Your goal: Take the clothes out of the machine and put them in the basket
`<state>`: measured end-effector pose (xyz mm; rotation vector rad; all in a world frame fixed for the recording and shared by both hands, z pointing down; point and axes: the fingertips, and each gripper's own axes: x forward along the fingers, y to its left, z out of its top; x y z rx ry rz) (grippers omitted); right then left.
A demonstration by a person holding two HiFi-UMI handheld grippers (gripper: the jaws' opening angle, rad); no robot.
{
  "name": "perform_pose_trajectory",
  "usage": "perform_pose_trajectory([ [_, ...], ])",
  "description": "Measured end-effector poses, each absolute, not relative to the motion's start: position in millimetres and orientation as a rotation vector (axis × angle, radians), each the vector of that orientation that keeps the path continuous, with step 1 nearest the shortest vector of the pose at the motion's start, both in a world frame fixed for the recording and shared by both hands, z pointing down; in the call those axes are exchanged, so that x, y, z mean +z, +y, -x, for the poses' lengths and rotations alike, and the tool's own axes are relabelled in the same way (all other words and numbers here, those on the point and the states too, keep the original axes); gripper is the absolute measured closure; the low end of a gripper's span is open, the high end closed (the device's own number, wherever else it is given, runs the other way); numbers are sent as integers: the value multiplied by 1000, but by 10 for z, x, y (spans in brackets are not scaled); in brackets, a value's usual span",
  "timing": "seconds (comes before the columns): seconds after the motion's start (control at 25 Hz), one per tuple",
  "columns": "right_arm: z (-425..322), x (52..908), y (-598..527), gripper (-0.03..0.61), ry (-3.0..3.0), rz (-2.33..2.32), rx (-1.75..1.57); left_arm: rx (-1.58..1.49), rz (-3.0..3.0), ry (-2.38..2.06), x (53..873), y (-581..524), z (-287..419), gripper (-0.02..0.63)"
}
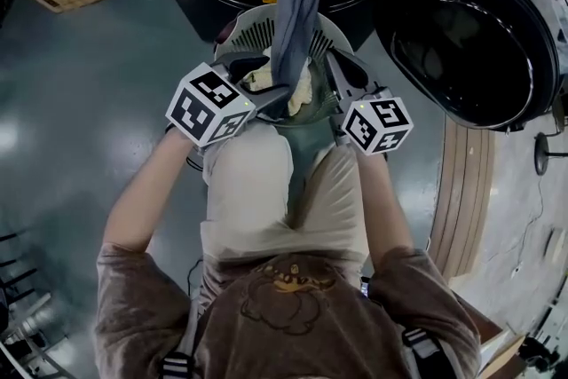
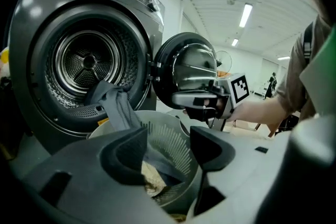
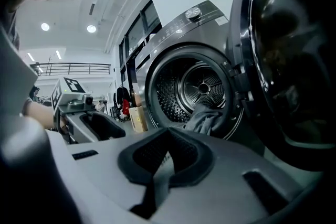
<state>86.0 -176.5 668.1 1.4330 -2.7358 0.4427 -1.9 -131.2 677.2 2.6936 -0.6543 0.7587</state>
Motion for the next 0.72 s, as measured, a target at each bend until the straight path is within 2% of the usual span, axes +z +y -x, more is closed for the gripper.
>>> perform_pose_trajectory([
  [0.04, -869, 6689, -1768, 581, -2731, -1438, 445, 744, -2695, -655, 6771, -1344, 8, 348],
  [0.24, -855, 6675, -1771, 581, -2723, -1461, 456, 641, -2717, -795, 6762, -1844, -14, 235],
  [0.72, -817, 6611, -1815, 581, -2708, -1518, 471, 688, -2790, -1038, 6896, -3478, -310, 195],
])
